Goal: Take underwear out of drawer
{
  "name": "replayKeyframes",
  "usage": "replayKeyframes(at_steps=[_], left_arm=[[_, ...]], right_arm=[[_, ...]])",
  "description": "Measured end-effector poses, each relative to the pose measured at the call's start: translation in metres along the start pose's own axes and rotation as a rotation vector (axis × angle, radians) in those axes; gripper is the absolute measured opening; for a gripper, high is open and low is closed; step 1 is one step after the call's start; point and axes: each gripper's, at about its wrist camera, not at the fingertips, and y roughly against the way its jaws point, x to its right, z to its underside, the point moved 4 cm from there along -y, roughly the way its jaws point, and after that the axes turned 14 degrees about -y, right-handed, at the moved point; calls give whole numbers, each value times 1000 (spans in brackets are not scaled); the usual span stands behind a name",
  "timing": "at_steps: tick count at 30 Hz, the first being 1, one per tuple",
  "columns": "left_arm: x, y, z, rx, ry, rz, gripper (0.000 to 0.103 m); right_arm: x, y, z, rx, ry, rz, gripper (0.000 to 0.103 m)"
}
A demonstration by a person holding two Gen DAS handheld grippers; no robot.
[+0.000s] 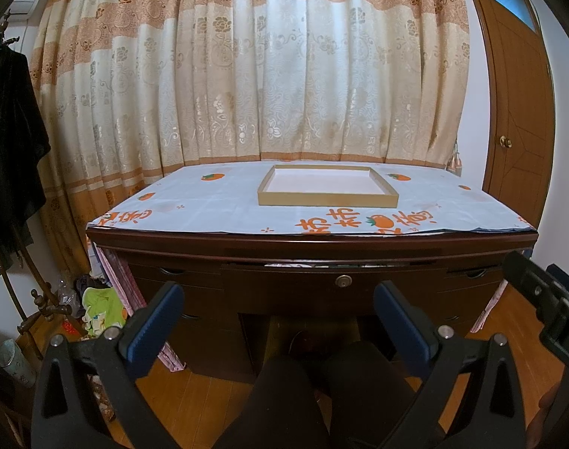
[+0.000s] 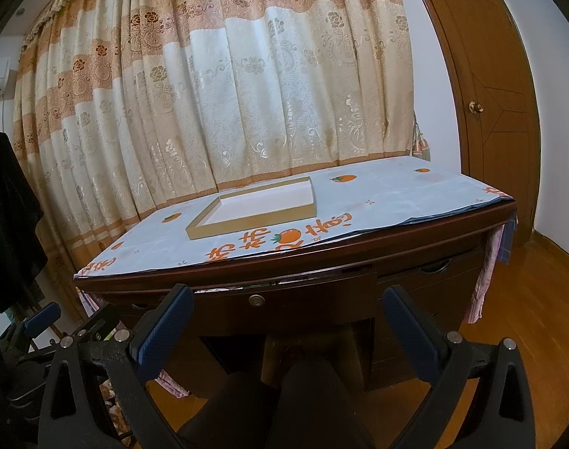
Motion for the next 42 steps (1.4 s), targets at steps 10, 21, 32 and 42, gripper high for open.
replayKeyframes(at_steps=[10, 21, 32, 42], left_arm=[[0, 0, 1, -1, 1, 1, 103], [-1, 0, 1, -1, 1, 1, 103], [-1, 0, 1, -1, 1, 1, 103], [4, -2, 5, -4, -1, 5, 103]], right_arm=[[-3, 1, 9, -8, 3, 2, 102], [-4, -1, 10, -17, 2, 4, 102], [-2, -3, 10, -35, 1, 10, 102], [0, -6, 7, -45, 0, 15, 102]])
